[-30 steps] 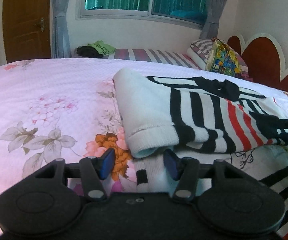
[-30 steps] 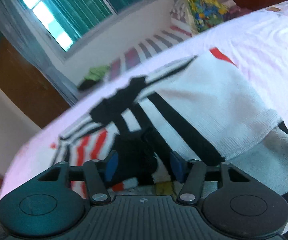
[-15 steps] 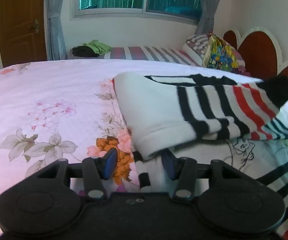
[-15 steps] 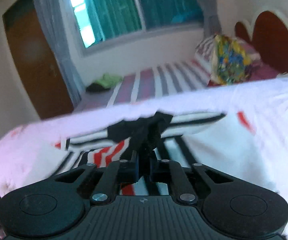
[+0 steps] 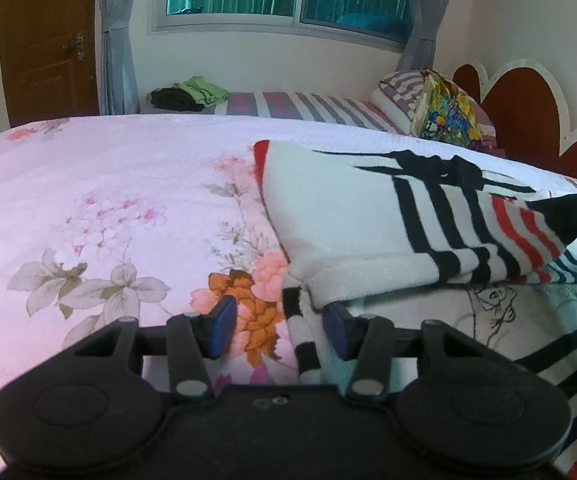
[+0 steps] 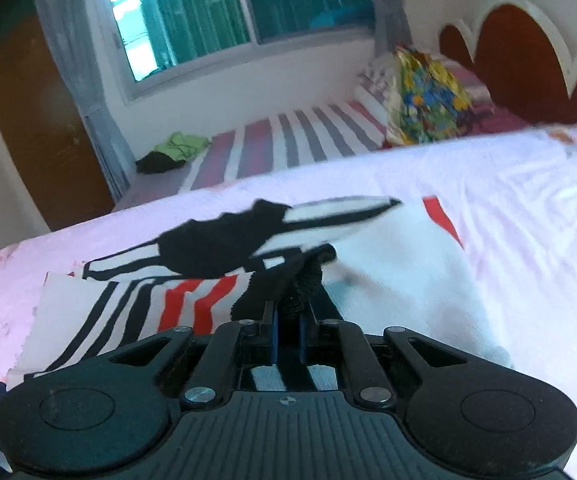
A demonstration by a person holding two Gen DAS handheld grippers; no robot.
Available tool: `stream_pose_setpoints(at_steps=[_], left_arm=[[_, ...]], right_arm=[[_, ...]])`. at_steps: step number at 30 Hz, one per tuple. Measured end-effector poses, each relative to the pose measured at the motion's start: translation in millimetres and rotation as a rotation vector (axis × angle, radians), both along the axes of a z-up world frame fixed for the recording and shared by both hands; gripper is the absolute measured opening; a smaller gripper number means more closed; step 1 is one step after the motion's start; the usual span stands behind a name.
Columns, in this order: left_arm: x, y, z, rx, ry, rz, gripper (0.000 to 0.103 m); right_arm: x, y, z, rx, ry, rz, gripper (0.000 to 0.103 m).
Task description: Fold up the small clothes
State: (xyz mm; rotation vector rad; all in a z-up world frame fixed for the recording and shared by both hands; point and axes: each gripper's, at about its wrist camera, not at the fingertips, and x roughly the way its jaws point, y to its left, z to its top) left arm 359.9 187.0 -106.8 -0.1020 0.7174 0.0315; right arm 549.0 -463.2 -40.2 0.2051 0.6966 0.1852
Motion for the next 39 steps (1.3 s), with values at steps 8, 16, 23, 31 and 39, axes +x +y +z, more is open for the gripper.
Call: stream_pose_setpoints(at_steps=[8, 16, 23, 31, 39], left_arm=[[-2.1, 8.2, 4.6, -0.041, 0.032, -0.033, 0.045], [-5.5, -5.5, 45.4, -0.149, -0.113, -0.09, 0.053], [25.7, -48.6, -7.1, -0.053, -0.048, -0.118, 0.054], [60.4, -34.6, 26.1, -0.096, -0.114, -0.075, 0.058], [152.4, -22.1, -2.7, -0.036, 0.024, -0.067, 0.059]], right_arm=[[-0.3, 0.0, -13.4, -0.041, 0.039, 0.036, 0.009], [-17.7, -9.2, -1.2, -0.032, -0.039, -0.001, 0.026], [-13.8, 37.6, -38.4, -0.147, 0.031, 0.157, 0.025], [9.7, 61.4, -5.5, 0.0, -0.037, 0.191, 0.026], [74.8, 128.8, -39.9, -0.002, 0.044, 0.25, 0.026]])
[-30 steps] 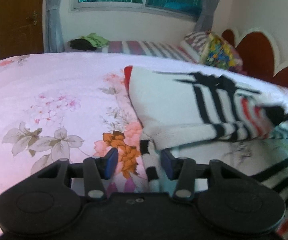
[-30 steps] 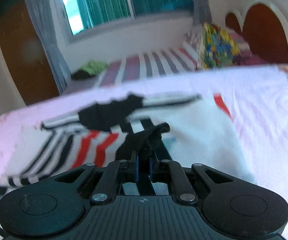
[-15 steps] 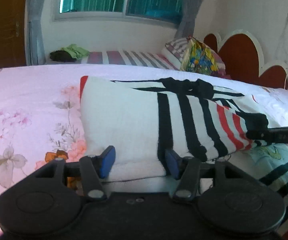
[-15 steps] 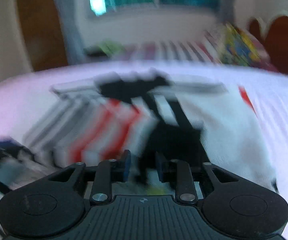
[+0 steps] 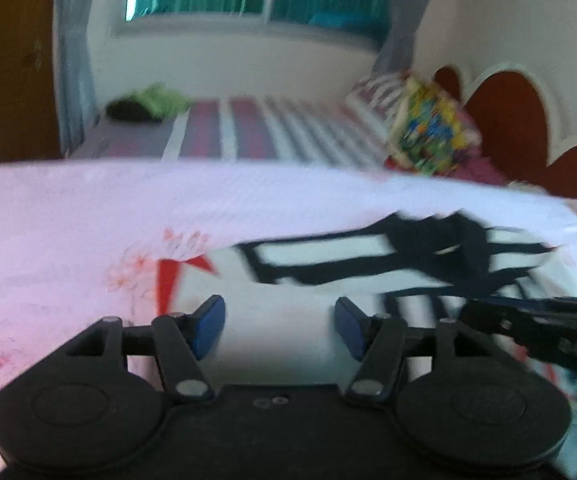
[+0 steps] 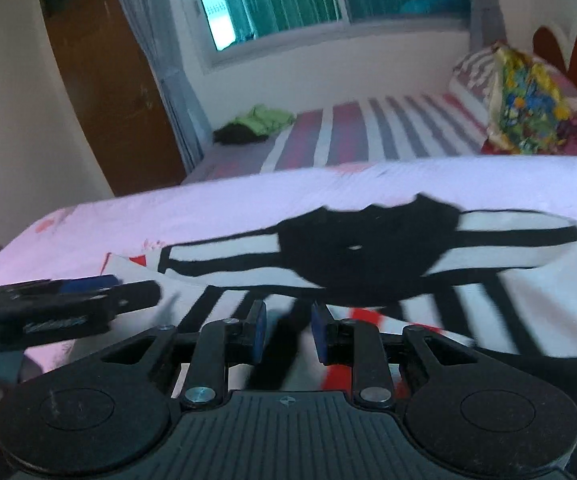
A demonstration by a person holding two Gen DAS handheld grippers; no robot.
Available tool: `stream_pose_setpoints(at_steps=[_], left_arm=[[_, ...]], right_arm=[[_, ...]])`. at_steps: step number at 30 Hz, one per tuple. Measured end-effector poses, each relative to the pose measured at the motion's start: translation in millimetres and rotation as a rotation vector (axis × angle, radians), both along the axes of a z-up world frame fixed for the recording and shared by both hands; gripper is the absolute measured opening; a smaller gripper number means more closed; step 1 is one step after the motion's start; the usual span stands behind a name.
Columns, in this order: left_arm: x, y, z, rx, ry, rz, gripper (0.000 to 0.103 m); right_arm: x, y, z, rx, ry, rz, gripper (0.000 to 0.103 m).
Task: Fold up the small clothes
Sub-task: 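Smooth the folded sweater flat with the left tool while the right tool presses it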
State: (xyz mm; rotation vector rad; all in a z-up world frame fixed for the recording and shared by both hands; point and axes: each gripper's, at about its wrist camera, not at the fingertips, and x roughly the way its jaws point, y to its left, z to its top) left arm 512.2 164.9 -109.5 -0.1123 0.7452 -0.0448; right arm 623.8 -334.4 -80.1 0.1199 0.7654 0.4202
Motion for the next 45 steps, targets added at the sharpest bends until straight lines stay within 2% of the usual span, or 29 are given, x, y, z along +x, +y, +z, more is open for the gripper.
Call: stream_pose_setpoints(at_steps=[2, 5, 7, 10, 13, 15, 17, 19, 20, 22, 24, 26, 27, 29, 31, 33, 36, 37, 38, 39, 41, 42, 44, 45], left_arm=[[2.6, 9.6, -7.6, -0.032, -0.023, -0.003, 0.064], [0.3, 15.8, -4.7, -0.068, -0.009, 0.006, 0.062], [-9.8, 10.4, 6.8, -0.026, -0.002, 0.024, 0.062], [-35.4, -18.1, 21.8, -0.006, -0.081, -0.066, 0.069], [-45.8, -48.7, 12.6, 0.008, -0.081, -0.137, 0.072], [-45.8, -53.1, -1.3, 0.058, -0.039, -0.125, 0.072], [-54.1, -40.4, -3.4, 0.025, -0.05, -0.108, 0.072], [-63.8, -31.2, -2.9, 0.039, -0.043, -0.087, 0.072], [-67.2, -32.9, -1.3, 0.055, -0.036, -0.086, 0.07], [-71.1, -44.0, 5.3, 0.085, -0.033, -0.07, 0.068], [-77.1, -58.6, 13.2, 0.032, -0.062, -0.098, 0.07], [-75.6, -79.6, 17.6, 0.023, -0.076, -0.145, 0.071], [-72.8, -92.4, 14.1, 0.046, -0.072, -0.174, 0.071], [-65.8, -110.3, 1.2, 0.108, -0.022, -0.201, 0.074], [-63.4, -104.5, -1.9, 0.069, -0.028, -0.173, 0.076], [-62.4, -95.8, 5.9, 0.032, -0.015, -0.128, 0.072], [-62.1, -96.6, 8.0, 0.02, -0.025, -0.12, 0.074], [-58.1, -101.0, 2.2, 0.037, 0.007, -0.124, 0.074], [-57.0, -107.6, -3.2, 0.081, 0.007, -0.126, 0.076], [-58.8, -114.7, -3.2, 0.104, 0.001, -0.124, 0.076], [-59.6, -114.4, 2.2, 0.086, 0.015, -0.108, 0.074], [-63.3, -111.2, 5.8, 0.071, 0.009, -0.101, 0.074], [-70.5, -104.6, 6.9, 0.067, -0.005, -0.065, 0.074], [-71.3, -102.4, 4.1, 0.063, 0.002, -0.054, 0.075]], right_arm=[[3.5, 1.5, -12.0, -0.003, -0.012, -0.012, 0.026], [2.3, -0.5, -11.4, -0.011, -0.015, -0.007, 0.026], [-4.8, -7.7, -2.0, -0.003, -0.021, -0.029, 0.026], [-17.5, -15.7, 1.6, 0.005, -0.033, -0.008, 0.026], [-27.6, -21.8, -4.2, -0.02, -0.022, 0.024, 0.026], [-32.4, -45.6, -4.2, -0.055, -0.039, -0.04, 0.026], [-36.5, -79.6, -2.7, -0.064, -0.033, -0.104, 0.025], [-44.7, -102.7, -0.7, -0.171, -0.061, -0.11, 0.012], [-48.2, -108.2, 2.3, -0.204, -0.069, -0.104, 0.012], [-55.0, -119.6, 13.1, -0.186, -0.084, -0.122, 0.013], [-64.2, -126.9, 22.3, -0.133, -0.1, -0.125, 0.013], [-69.6, -125.0, 23.3, -0.088, -0.076, -0.097, 0.013], [-71.7, -121.2, 18.8, -0.081, -0.065, -0.082, 0.013], [-68.3, -119.2, 2.9, -0.149, -0.014, -0.112, 0.012], [-69.0, -132.1, 5.3, -0.096, -0.012, -0.15, 0.013], [-73.6, -142.0, 17.1, -0.085, -0.029, -0.184, 0.013], [-75.7, -144.5, 22.5, -0.056, -0.048, -0.148, 0.013], [-73.6, -141.2, 19.1, -0.082, -0.037, -0.13, 0.013], [-69.2, -138.5, 10.9, -0.13, -0.001, -0.12, 0.013], [-70.1, -138.5, 7.1, -0.149, -0.01, -0.11, 0.013], [-75.9, -139.6, 15.2, -0.185, -0.026, -0.12, 0.013], [-81.1, -145.4, 22.1, -0.154, -0.054, -0.129, 0.013], [-78.4, -154.3, 22.5, -0.103, -0.043, -0.141, 0.015], [-74.3, -155.8, 18.3, -0.103, -0.024, -0.146, 0.023]])
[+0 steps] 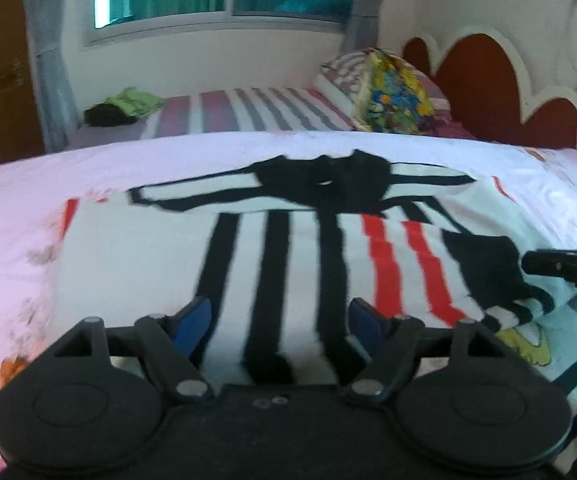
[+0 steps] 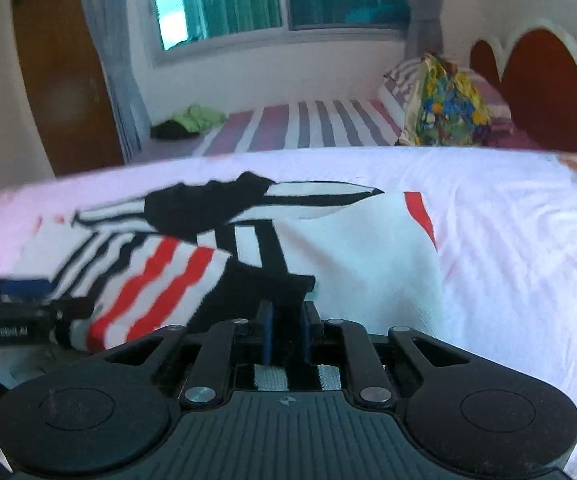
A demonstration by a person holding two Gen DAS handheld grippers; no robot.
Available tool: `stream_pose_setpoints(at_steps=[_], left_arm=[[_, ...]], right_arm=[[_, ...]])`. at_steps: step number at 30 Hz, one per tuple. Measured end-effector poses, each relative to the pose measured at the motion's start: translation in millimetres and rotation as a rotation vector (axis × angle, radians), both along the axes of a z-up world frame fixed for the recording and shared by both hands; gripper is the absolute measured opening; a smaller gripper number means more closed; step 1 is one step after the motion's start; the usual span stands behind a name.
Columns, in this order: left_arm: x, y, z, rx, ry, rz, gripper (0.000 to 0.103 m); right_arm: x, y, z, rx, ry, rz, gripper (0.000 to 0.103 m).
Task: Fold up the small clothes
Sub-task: 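Smooth the folded sweater flat with the left tool while the right tool presses it, then grasp the black hem band of the sweater with both tools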
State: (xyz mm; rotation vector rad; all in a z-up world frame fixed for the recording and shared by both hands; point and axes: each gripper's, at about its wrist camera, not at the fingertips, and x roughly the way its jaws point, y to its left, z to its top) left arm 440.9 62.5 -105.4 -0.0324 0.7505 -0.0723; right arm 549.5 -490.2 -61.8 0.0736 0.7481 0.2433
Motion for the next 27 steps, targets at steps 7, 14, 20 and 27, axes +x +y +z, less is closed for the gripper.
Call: stream_pose_setpoints(at_steps=[7, 14, 20, 27], left_arm=[[1.2, -5.8, -0.9, 0.022, 0.014, 0.045, 0.076], [-7.4, -13.9, -3.1, 0.069, 0.003, 0.01, 0.08], [-12.7, -23.9, 4.4, 0.076, -0.012, -0.004, 0.078], [-17.1, -34.1, 9.9, 0.042, -0.038, 0.056, 0.077]], right_arm=[[2.2, 13.2, -13.1, 0.004, 0.003, 0.088, 0.011], [-9.2, 1.0, -7.6, 0.039, 0.037, 0.089, 0.008], [-15.3, -5.4, 10.6, -0.052, -0.059, 0.023, 0.009], [-14.6, 9.9, -3.7, -0.077, -0.006, 0.122, 0.009]])
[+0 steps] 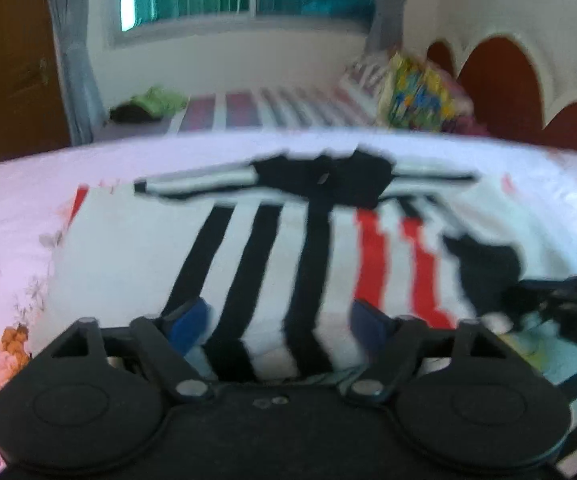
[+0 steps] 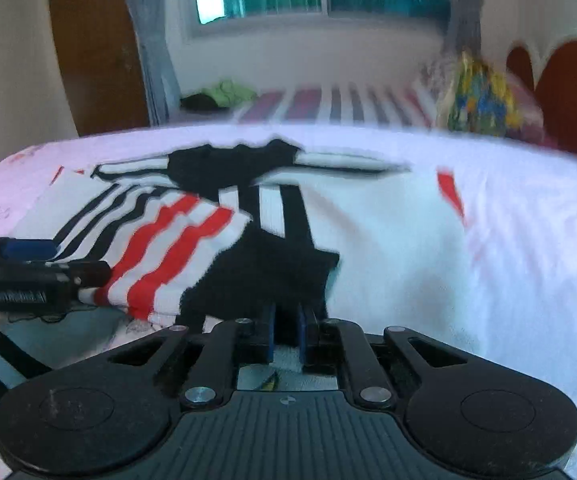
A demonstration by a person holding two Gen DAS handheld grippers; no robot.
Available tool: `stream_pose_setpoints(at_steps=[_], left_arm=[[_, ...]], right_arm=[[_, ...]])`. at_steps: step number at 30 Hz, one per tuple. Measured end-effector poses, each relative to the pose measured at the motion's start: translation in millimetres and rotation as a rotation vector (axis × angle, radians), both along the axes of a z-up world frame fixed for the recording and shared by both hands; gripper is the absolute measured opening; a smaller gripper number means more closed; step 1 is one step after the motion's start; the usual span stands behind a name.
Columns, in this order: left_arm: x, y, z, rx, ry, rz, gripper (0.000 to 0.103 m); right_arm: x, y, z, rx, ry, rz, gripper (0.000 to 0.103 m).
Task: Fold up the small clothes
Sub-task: 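Grasp the black hem band of the sweater with both tools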
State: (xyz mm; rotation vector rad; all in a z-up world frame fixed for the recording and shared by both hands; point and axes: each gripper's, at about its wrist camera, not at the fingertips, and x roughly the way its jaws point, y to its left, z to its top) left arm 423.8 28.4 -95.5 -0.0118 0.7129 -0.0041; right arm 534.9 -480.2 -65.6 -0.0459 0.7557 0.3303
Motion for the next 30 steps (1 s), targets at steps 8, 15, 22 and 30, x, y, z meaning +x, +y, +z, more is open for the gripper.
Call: stream_pose_setpoints(at_steps=[8, 15, 22, 30], left_arm=[[-6.0, 7.1, -4.9, 0.014, 0.059, 0.008, 0.081], [-68.2, 2.0, 6.0, 0.014, 0.025, 0.029, 0.083], [-132.0, 13.1, -6.1, 0.072, 0.095, -0.02, 0.039], [-210.2, 68.7, 15.8, 0.018, 0.053, 0.026, 0.0]], right_arm=[[-4.2, -20.4, 9.8, 0.112, 0.064, -0.011, 0.01], [-62.8, -49.0, 17.0, 0.096, 0.096, -0.011, 0.01], [-139.6, -71.7, 20.7, 0.064, 0.099, -0.135, 0.04], [-214.4, -88.8, 37.6, 0.1, 0.123, -0.177, 0.029]])
